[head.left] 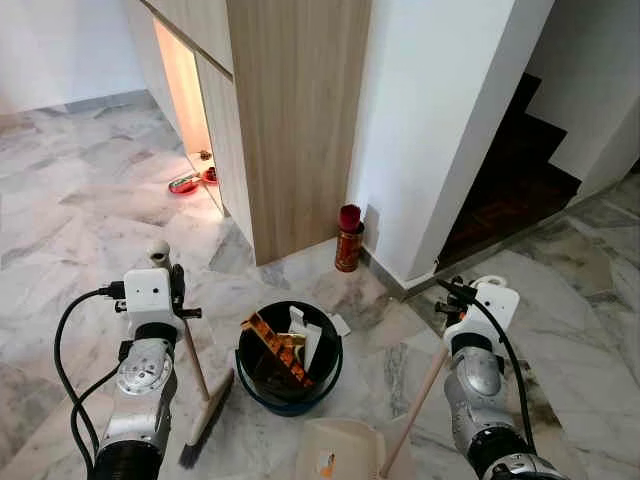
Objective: Sweep floor
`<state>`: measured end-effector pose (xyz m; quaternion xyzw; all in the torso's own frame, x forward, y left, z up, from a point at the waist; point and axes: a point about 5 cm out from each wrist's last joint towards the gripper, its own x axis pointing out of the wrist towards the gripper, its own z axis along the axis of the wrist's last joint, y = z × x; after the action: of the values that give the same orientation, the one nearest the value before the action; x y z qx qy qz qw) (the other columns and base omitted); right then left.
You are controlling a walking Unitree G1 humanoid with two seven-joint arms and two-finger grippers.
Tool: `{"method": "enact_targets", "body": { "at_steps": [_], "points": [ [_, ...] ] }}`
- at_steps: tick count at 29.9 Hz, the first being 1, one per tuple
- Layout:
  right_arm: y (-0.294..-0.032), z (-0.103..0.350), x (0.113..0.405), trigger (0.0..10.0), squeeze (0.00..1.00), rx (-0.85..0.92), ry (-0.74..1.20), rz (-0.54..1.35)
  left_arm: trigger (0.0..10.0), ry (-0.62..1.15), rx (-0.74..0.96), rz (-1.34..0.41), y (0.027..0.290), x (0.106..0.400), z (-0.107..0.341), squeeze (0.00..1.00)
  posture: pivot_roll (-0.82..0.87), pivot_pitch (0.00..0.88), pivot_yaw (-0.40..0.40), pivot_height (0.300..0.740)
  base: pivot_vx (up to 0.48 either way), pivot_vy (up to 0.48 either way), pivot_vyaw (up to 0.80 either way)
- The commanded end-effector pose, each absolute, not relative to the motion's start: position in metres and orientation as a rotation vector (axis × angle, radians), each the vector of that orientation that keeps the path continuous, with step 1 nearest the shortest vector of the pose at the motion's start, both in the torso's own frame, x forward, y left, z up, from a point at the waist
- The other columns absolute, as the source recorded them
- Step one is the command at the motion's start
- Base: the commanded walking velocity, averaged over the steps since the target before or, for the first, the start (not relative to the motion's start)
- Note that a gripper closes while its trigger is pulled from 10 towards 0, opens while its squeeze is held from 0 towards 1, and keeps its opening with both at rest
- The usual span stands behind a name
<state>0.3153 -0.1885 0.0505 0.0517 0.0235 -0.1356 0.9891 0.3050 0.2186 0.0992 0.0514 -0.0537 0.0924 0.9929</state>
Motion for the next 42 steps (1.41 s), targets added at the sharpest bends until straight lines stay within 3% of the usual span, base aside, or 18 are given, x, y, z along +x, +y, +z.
{"method": "enact_targets", "body": {
  "at_steps": [1,19,42],
  "points": [
    [-0.1894,0.0561,0.3190,10.0,0.00,0.096,0.024,-0.266,10.0,-0.125,0.103,0.193,0.2179,0.3038,0.1005,0.00,0.21,0.000,-0.063,0.740,-0.356,0.000,0.00],
    [-0.1915,0.0587,0.3209,10.0,0.00,0.083,0.021,-0.256,10.0,-0.128,0.091,0.203,0.2162,0.3021,0.0989,0.00,0.20,0.000,-0.080,0.740,-0.330,0.000,0.00],
    [-0.1908,0.0595,0.3224,10.0,0.00,0.079,0.022,-0.245,10.0,-0.131,0.084,0.210,0.2159,0.3011,0.0978,0.00,0.20,0.000,-0.087,0.740,0.000,0.000,0.00]
  ]
}}
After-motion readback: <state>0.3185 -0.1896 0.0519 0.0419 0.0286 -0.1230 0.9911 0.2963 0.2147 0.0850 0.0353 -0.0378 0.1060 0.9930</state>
